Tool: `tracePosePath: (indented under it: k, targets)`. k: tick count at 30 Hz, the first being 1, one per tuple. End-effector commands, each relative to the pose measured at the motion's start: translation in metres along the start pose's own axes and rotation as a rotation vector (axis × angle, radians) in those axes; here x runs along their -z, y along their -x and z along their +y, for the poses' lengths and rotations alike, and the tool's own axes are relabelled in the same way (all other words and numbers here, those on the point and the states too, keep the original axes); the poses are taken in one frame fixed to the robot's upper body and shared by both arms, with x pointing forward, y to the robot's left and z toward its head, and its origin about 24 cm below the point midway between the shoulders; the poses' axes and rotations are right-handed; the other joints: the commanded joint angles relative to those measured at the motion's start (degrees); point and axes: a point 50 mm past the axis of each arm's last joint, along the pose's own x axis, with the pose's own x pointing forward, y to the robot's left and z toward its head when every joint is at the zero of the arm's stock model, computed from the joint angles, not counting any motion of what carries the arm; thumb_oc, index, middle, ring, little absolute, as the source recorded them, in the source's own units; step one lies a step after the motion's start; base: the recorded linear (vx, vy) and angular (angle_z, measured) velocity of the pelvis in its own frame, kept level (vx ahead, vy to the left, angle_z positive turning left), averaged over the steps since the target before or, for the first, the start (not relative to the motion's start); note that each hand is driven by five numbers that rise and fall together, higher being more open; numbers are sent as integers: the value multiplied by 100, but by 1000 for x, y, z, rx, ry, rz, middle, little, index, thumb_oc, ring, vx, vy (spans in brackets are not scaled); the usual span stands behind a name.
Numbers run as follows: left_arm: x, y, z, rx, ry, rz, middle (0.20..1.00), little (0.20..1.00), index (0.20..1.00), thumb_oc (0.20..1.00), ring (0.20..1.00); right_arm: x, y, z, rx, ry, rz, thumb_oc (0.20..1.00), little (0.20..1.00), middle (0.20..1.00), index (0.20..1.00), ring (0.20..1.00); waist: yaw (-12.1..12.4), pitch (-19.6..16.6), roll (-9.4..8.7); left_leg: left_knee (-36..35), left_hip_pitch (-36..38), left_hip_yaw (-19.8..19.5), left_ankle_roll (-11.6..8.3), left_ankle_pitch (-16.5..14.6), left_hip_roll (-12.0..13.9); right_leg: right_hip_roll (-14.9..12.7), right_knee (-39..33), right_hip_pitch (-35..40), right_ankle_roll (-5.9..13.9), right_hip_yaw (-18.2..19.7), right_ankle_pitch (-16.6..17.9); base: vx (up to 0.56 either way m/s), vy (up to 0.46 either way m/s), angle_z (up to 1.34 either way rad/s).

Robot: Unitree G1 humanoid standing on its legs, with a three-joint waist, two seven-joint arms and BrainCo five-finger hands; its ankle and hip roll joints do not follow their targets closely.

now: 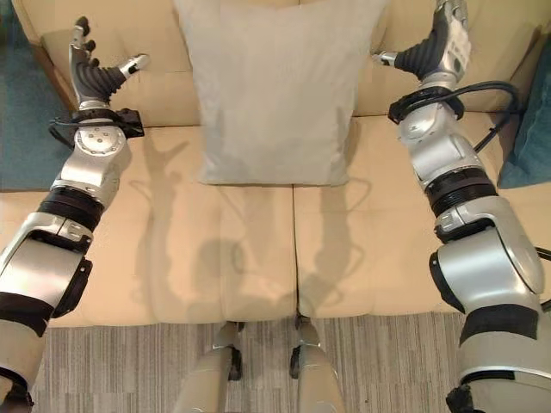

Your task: Pick up all the scattered cushions and arrange them neatly on the sofa.

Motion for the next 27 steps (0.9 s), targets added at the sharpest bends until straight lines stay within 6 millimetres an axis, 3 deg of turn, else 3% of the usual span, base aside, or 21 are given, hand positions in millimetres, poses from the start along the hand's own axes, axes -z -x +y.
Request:
tracePosePath:
  k: [1, 2, 3, 7, 8, 9, 10, 12, 13, 14, 16, 18, 19, 23, 24, 26, 27]
  targets:
    - [-4, -5, 16, -1, -78, -53, 1000, 1000, 1000, 1000, 1000, 19, -2, -22, 57, -12, 43, 1000, 1000, 1000, 1000, 1000, 103, -273, -284, 30, 237, 175, -500, -318, -168, -93, 23, 112, 555, 86, -162, -3, 7, 5]
    - [-4, -5, 16, -2, -78, -54, 1000, 1000, 1000, 1000, 1000, 19, -2, -22, 58, -13, 43, 1000, 1000, 1000, 1000, 1000, 99, -277, -287, 30, 213, 173, -496, -289, -174, -98, 23, 90, 554, 84, -140, 16, 16, 5]
    - [6, 3, 25, 15, -116, -59, 1000, 1000, 1000, 1000, 1000, 40, 10, -25, 53, -6, 80, 1000, 1000, 1000, 1000, 1000, 100, -296, -293, 30, 310, 187, -490, -343, -153, -93, 23, 190, 551, 74, -182, 14, 9, 4]
    - [38, 38, 38, 84, -141, -45, 1000, 1000, 1000, 1000, 1000, 83, 56, -18, -10, -29, 142, 1000, 1000, 1000, 1000, 1000, 65, -381, -342, 30, 611, 220, -460, -428, -110, -111, 23, 476, 533, 42, -254, 67, 6, 4]
    - [71, 77, 48, 125, -132, 28, 1000, 1000, 1000, 1000, 1000, 114, 106, -7, -106, -50, 212, 1000, 1000, 1000, 1000, 1000, 29, -464, -411, 30, 909, 241, -441, -524, -78, -123, 23, 787, 520, 13, -342, 156, -16, -2]
    - [84, 94, 52, 141, -138, 65, 1000, 1000, 1000, 1000, 1000, 125, 127, -3, -155, -36, 245, 1000, 1000, 1000, 1000, 1000, 36, -483, -439, 30, 1065, 262, -430, -564, -73, -126, 23, 936, 514, 12, -380, 190, -20, -1]
    - [105, 129, 61, 167, -123, 148, 1000, 1000, 1000, 1000, 1000, 142, 163, 0, -252, -2, 291, 1000, 1000, 1000, 1000, 1000, 37, -503, -459, 30, 1312, 261, -417, -616, -49, -145, 23, 1185, 515, -11, -440, 120, -17, 1]
    - [125, 159, 75, 196, -182, 230, 1000, 1000, 1000, 1000, 1000, 160, 199, 1, -331, 31, 363, 1000, 1000, 1000, 1000, 1000, 32, -510, -472, 30, 1534, 280, -389, -662, -42, -138, 23, 1403, 501, -19, -502, 74, -7, 0]
    - [125, 160, 76, 199, -184, 234, 1000, 1000, 1000, 1000, 1000, 160, 201, 0, -335, 33, 365, 1000, 1000, 1000, 1000, 1000, 34, -507, -475, 30, 1570, 279, -390, -670, -41, -138, 23, 1439, 501, -20, -509, 41, -4, 0]
    - [140, 182, 84, 203, -201, 317, 1000, 1000, 1000, 1000, 1000, 168, 223, 4, -377, 26, 418, 1000, 1000, 1000, 1000, 1000, 41, -506, -481, 30, 1715, 275, -377, -697, -42, -129, 23, 1582, 503, -21, -538, 57, -11, 1]
    - [176, 236, 99, 212, -224, 547, 1000, 1000, 1000, 1000, 1000, 181, 268, 12, -504, 78, 503, 1000, 1000, 1000, 1000, 1000, 56, -520, -477, 30, 2067, 319, -331, -779, -27, -108, 23, 1949, 478, -47, -627, 61, -7, 0]
    - [193, 270, 103, 241, -252, 680, 1000, 1000, 1000, 1000, 1000, 187, 294, 16, -557, 69, 572, 1000, 1000, 1000, 1000, 1000, 56, -553, -478, 30, 2245, 330, -298, -792, -34, -96, 23, 2136, 471, -65, -650, -8, -3, -2]
    - [209, 308, 107, 243, -246, 838, 1000, 1000, 1000, 1000, 1000, 192, 323, 23, -626, 58, 655, 1000, 1000, 1000, 1000, 1000, 73, -568, -479, 30, 2403, 340, -265, -827, -25, -74, 23, 2307, 449, -68, -688, 0, 0, 0]
    - [234, 371, 111, 331, -323, 1101, 1000, 1000, 1000, 1000, 1000, 200, 382, 40, -774, 48, 836, 1000, 1000, 1000, 1000, 1000, 81, -598, -465, 30, 2721, 355, -219, -890, -12, -23, 51, 2609, 420, -28, -787, -5, -3, 1]
    - [234, 371, 111, 331, -323, 1100, 1000, 1000, 1000, 1000, 1000, 200, 382, 40, -773, 48, 836, 1000, 1000, 1000, 1000, 1000, 82, -585, -466, 30, 2733, 355, -220, -893, -11, -23, 50, 2621, 421, -27, -789, -31, -17, 3]
    - [245, 413, 116, 382, -398, 1287, 1000, 1000, 1000, 1000, 1000, 201, 417, 47, -861, 50, 948, 1000, 1000, 1000, 1000, 1000, 92, -582, -456, 30, 2937, 357, -224, -932, 20, 14, 112, 2786, 387, -9, -894, -40, -35, -2]
    - [246, 424, 118, 392, -416, 1335, 1000, 1000, 1000, 1000, 1000, 202, 428, 49, -894, 57, 985, 1000, 1000, 1000, 1000, 1000, 95, -577, -452, 30, 2979, 360, -228, -932, 38, 26, 164, 2823, 371, -13, -933, -65, -93, -5]
